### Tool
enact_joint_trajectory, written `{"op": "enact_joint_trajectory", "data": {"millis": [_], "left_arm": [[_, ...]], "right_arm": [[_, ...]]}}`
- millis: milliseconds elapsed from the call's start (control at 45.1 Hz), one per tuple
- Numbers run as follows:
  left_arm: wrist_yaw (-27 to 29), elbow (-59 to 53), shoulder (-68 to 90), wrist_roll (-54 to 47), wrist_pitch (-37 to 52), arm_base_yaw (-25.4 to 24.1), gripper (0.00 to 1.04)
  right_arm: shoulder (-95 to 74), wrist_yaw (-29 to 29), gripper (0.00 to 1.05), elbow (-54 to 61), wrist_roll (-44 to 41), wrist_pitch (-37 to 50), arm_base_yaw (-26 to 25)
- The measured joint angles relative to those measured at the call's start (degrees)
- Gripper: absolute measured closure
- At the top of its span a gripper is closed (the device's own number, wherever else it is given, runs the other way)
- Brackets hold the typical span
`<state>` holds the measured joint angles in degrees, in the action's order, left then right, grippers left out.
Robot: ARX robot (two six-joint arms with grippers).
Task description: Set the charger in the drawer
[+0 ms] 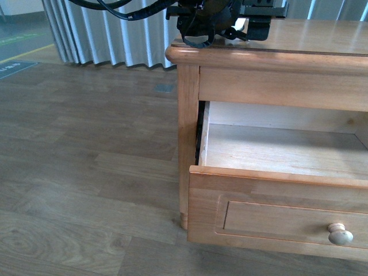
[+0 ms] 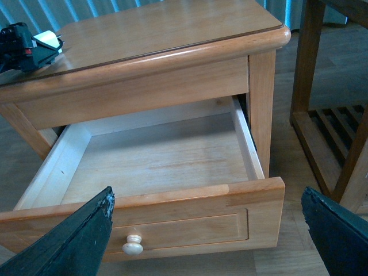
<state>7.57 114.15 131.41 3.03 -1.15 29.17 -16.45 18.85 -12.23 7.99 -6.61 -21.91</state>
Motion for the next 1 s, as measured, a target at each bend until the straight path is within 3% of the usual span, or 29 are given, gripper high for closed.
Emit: {"op": "enact_joint_trajectory", "data": {"millis": [133, 311, 555, 732, 843, 999], "left_arm": [[0.9, 0.2, 0.0, 0.5, 0.5, 0.0, 0.6], [2.4, -4.0, -2.1, 1.6, 5.4, -0.2, 0.8], [1.2, -19.7, -16.7, 3.3, 15.2, 0.3, 0.83], [-3.9, -36.9, -29.2, 3.3, 22.4, 5.6, 0.83], [-6.5, -44.3, -29.7, 3.0, 24.0, 9.1, 0.83], [-6.1, -45.9, -25.7, 3.8, 26.0, 9.8, 0.83]], "right_arm": [[0.0, 0.0, 0.08, 0.0, 0.0, 0.0, 0.0], [0.0, 0.0, 0.08, 0.0, 0.0, 0.0, 0.0], [0.0, 0.0, 0.08, 0.0, 0.0, 0.0, 0.0], [0.0, 0.0, 0.08, 0.0, 0.0, 0.0, 0.0], [0.0, 0.0, 0.08, 0.0, 0.0, 0.0, 0.0], [0.0, 0.0, 0.08, 0.0, 0.0, 0.0, 0.0]]}}
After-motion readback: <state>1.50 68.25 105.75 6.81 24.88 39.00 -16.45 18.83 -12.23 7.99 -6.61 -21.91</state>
